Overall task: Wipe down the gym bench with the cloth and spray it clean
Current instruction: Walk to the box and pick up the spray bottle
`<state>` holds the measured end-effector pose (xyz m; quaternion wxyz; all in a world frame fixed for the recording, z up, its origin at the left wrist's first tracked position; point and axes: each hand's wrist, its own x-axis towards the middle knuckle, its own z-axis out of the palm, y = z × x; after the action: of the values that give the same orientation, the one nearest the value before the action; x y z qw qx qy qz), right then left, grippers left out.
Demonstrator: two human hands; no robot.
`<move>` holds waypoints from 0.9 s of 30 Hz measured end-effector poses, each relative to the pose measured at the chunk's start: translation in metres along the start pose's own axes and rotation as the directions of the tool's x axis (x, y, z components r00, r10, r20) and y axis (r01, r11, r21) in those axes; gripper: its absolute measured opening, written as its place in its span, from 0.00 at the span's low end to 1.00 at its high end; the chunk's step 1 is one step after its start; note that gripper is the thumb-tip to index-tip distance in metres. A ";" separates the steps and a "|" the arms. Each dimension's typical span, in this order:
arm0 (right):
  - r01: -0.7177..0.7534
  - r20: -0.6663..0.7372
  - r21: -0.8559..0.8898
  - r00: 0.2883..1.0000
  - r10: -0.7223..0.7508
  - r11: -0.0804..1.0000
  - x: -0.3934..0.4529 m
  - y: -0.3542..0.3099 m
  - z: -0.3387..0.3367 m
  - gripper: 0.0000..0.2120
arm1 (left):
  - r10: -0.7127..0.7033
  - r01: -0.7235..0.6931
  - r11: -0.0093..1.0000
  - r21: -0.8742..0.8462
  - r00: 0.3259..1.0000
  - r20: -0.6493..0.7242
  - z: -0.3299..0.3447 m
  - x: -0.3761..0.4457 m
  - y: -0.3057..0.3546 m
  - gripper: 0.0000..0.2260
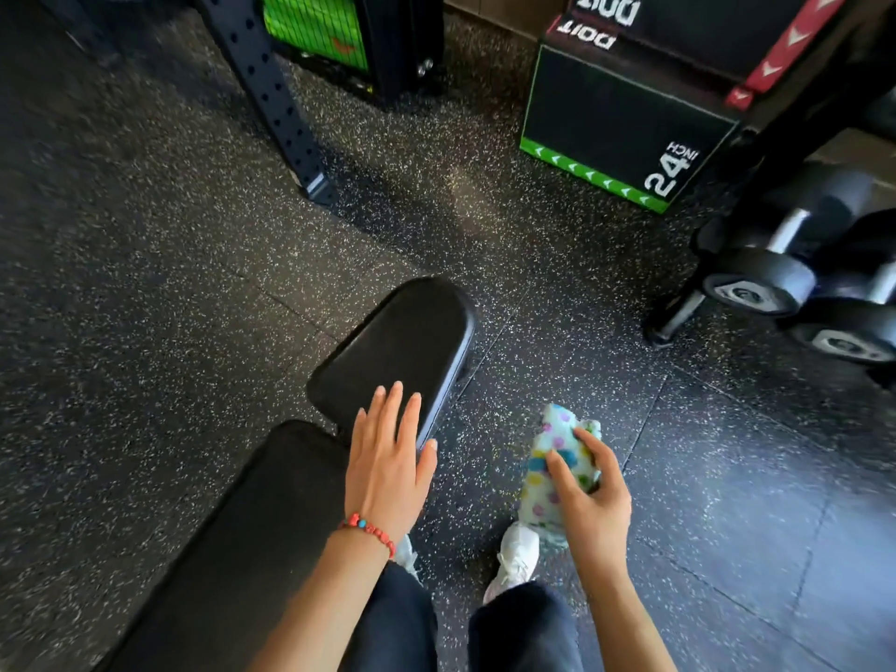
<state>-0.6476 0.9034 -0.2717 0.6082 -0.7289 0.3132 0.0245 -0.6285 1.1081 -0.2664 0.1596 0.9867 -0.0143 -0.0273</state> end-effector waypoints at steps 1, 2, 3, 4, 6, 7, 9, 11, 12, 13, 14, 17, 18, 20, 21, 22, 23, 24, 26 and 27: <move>0.001 -0.012 0.013 1.000 -0.001 1.000 0.003 -0.006 -0.013 0.16 | 0.014 -0.014 1.000 0.001 1.000 0.002 -0.001 0.002 0.014 0.24; 0.001 -0.024 0.026 1.000 0.000 1.000 0.006 -0.011 -0.026 0.15 | 0.028 -0.028 1.000 0.003 1.000 0.005 -0.003 0.004 0.027 0.23; 0.001 -0.034 0.034 0.999 0.000 0.999 0.009 -0.016 -0.039 0.15 | 0.044 -0.044 0.999 0.004 0.999 0.005 -0.004 0.007 0.042 0.23; 0.003 -0.041 0.034 0.999 -0.002 0.999 0.013 -0.021 -0.052 0.15 | 0.060 -0.060 0.998 0.007 0.998 0.006 -0.004 0.009 0.056 0.23; 0.007 -0.048 0.025 0.999 -0.005 1.000 0.021 -0.029 -0.075 0.15 | 0.087 -0.087 0.996 0.010 0.996 0.009 -0.006 0.015 0.083 0.23; 0.010 -0.049 0.022 0.999 -0.009 1.000 0.025 -0.033 -0.086 0.15 | 0.098 -0.098 0.995 0.010 0.995 0.010 -0.006 0.018 0.097 0.23; 0.026 -0.052 0.012 0.998 -0.025 1.000 0.033 -0.041 -0.107 0.15 | 0.122 -0.122 0.993 0.006 0.992 0.012 -0.007 0.023 0.122 0.23; 0.046 -0.065 0.005 0.997 -0.045 0.999 0.040 -0.050 -0.124 0.15 | 0.152 -0.152 0.988 0.001 0.988 0.015 -0.009 0.030 0.144 0.23; 0.047 -0.073 0.005 0.996 -0.047 0.999 0.043 -0.055 -0.131 0.15 | 0.167 -0.167 0.986 0.002 0.986 0.017 -0.010 0.034 0.153 0.22; 0.045 -0.078 0.004 0.996 -0.045 0.999 0.047 -0.059 -0.137 0.15 | 0.183 -0.183 0.983 0.008 0.983 0.018 -0.011 0.038 0.161 0.22; 0.041 -0.082 0.003 0.996 -0.041 0.999 0.050 -0.064 -0.142 0.15 | 0.196 -0.197 0.980 0.014 0.980 0.019 -0.012 0.042 0.168 0.22; 0.031 -0.099 0.026 0.995 -0.028 0.999 0.060 -0.076 -0.150 0.15 | 0.223 -0.224 0.975 0.012 0.974 0.025 -0.018 0.060 0.180 0.22; 0.032 -0.103 0.027 0.994 -0.029 0.999 0.064 -0.081 -0.151 0.15 | 0.231 -0.232 0.973 0.012 0.973 0.026 -0.020 0.067 0.183 0.22; 0.039 -0.109 0.020 0.993 -0.037 0.999 0.075 -0.092 -0.150 0.15 | 0.245 -0.246 0.969 0.018 0.969 0.028 -0.023 0.084 0.187 0.22; 0.043 -0.111 0.017 0.993 -0.041 0.999 0.082 -0.097 -0.149 0.15 | 0.250 -0.251 0.968 0.019 0.968 0.028 -0.025 0.093 0.189 0.22; 0.046 -0.110 0.012 0.993 -0.045 0.999 0.089 -0.103 -0.147 0.15 | 0.255 -0.255 0.967 0.017 0.967 0.024 -0.026 0.104 0.190 0.22; 0.051 -0.106 0.003 0.993 -0.051 0.999 0.097 -0.109 -0.144 0.15 | 0.256 -0.256 0.967 0.010 0.966 0.020 -0.028 0.115 0.191 0.22; 0.056 -0.097 -0.006 0.994 -0.056 0.998 0.105 -0.116 -0.140 0.15 | 0.255 -0.255 0.967 0.001 0.967 0.017 -0.029 0.128 0.192 0.22; 0.057 -0.077 -0.013 0.995 -0.058 0.998 0.125 -0.132 -0.131 0.15 | 0.255 -0.254 0.967 -0.014 0.967 0.017 -0.030 0.155 0.194 0.22; 0.055 -0.068 -0.013 0.996 -0.056 0.998 0.136 -0.140 -0.125 0.15 | 0.260 -0.259 0.966 -0.017 0.966 0.012 -0.030 0.171 0.193 0.22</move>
<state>-0.5137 0.7413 -0.1739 0.5937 -0.7411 0.3133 -0.0155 -0.4600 0.9277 -0.1852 0.1693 0.9749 -0.1442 -0.0131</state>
